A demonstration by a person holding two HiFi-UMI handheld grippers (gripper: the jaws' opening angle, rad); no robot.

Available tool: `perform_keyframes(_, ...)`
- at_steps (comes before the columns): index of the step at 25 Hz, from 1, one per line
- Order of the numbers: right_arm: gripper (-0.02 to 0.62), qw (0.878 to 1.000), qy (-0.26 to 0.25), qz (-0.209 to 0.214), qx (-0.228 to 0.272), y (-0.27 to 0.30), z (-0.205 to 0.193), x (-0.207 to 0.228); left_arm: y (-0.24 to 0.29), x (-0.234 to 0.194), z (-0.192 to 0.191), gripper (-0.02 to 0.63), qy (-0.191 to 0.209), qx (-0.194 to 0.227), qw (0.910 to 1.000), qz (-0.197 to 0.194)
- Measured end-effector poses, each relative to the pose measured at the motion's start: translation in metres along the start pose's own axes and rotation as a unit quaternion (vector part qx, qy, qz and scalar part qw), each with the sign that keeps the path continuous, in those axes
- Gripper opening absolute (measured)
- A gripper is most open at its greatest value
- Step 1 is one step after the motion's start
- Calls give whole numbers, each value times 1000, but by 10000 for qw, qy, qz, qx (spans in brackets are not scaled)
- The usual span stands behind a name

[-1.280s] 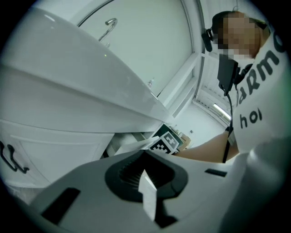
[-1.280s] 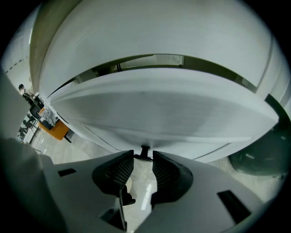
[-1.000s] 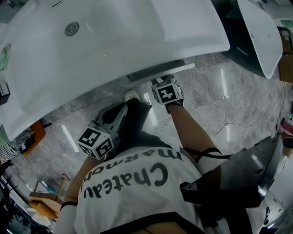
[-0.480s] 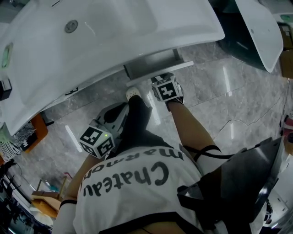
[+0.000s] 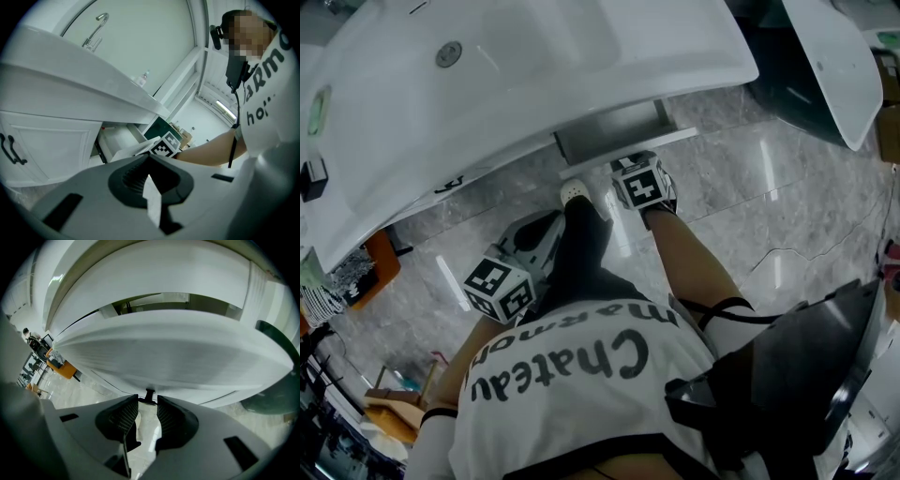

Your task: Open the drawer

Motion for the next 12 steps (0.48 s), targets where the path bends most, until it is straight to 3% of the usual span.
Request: perform_keyframes(12, 129, 9998, 49, 78, -176, -5, -7, -1, -1, 3, 0, 8, 43, -41, 10000, -13)
Point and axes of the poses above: the fingertips, and each gripper's own axes: y forward along the fingers, x to its right, z out of its top, the point moved 7 cm from there along -y, backward along the fingers, and after that the axes turned 12 degrees about y, right-handed, at the moved point
